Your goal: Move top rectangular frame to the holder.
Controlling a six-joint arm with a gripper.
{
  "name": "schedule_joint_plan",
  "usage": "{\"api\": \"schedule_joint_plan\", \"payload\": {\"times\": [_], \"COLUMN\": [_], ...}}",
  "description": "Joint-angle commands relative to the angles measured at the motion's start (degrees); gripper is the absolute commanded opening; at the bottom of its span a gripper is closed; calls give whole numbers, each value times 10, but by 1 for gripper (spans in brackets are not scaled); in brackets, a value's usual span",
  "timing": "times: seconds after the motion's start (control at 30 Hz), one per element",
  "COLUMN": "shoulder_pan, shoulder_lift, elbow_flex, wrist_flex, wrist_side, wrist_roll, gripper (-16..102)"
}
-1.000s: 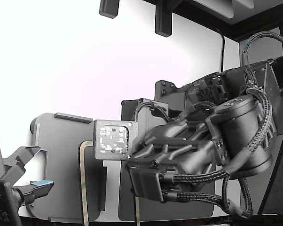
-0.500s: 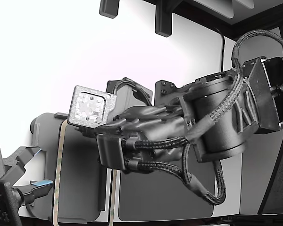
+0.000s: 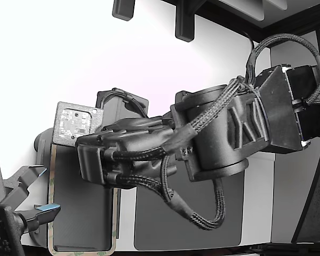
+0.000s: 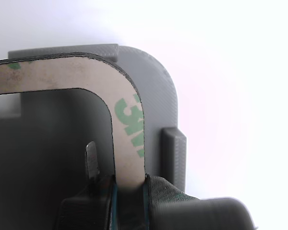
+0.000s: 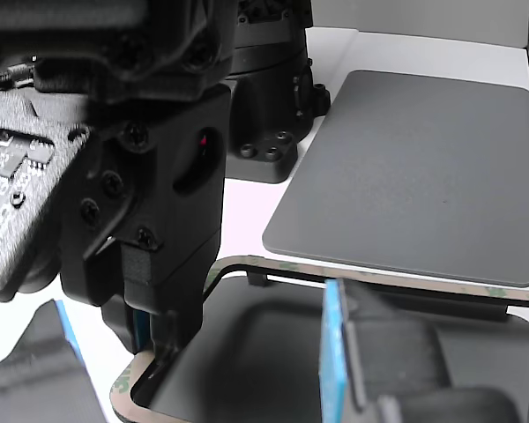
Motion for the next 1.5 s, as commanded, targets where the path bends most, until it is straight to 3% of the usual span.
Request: {"api": "schedule_joint_plan", "payload": {"times": [0.0, 1.47], "shoulder_pan": [-10, -20], "shoulder_lift": [11, 29], "elbow_flex": [-15, 60], "wrist_flex": [-4, -39], "wrist_side": [7, 4], "wrist_roll": [-4, 5], "gripper": [-11, -11]}}
